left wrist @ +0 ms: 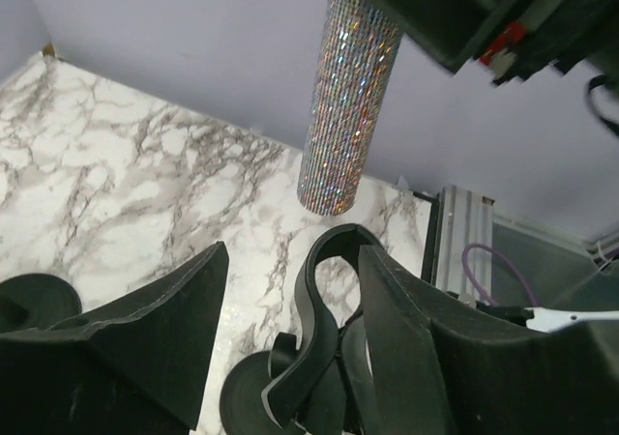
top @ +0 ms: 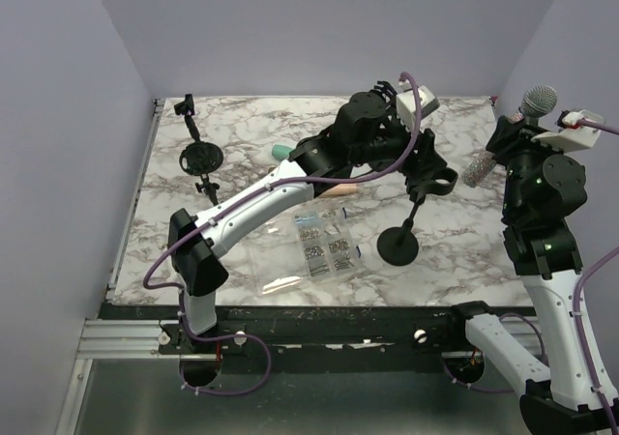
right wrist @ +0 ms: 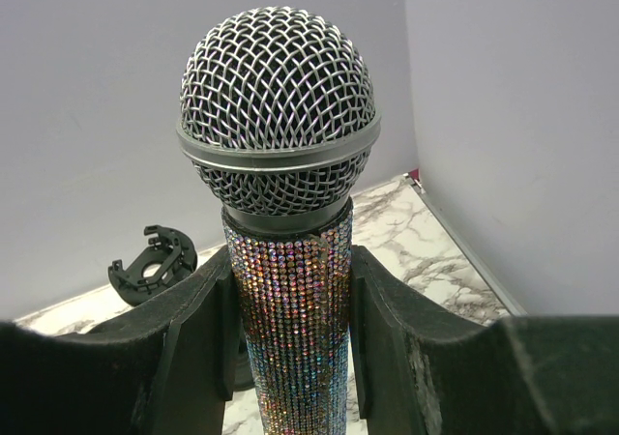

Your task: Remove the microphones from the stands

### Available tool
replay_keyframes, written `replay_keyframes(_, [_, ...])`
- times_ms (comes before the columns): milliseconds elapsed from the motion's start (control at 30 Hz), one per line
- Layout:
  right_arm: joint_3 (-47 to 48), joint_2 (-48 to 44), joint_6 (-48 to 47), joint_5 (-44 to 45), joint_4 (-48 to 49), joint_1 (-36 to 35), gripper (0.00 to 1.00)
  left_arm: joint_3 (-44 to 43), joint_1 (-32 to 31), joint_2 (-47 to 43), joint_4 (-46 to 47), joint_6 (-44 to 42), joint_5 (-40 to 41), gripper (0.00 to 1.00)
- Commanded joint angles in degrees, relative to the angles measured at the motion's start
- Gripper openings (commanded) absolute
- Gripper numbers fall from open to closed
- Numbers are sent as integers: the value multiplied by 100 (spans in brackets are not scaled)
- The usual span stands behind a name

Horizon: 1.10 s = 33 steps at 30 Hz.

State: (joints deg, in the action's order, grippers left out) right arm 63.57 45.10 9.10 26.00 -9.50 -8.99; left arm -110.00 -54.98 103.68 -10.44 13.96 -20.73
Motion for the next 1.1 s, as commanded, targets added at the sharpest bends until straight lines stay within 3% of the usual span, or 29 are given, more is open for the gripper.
replay_keyframes(0, [-88, -110, -47, -114, 223, 4, 1, -22, 5, 249, -232, -21, -250, 55])
replay_keyframes(300, [-187, -124, -4, -263, 315, 3, 1, 1497, -12, 239, 703, 415, -248, 41])
replay_keyframes(1067, [-160, -61, 4, -315, 340, 3, 1, 3346, -105, 382, 1729, 767, 7, 35])
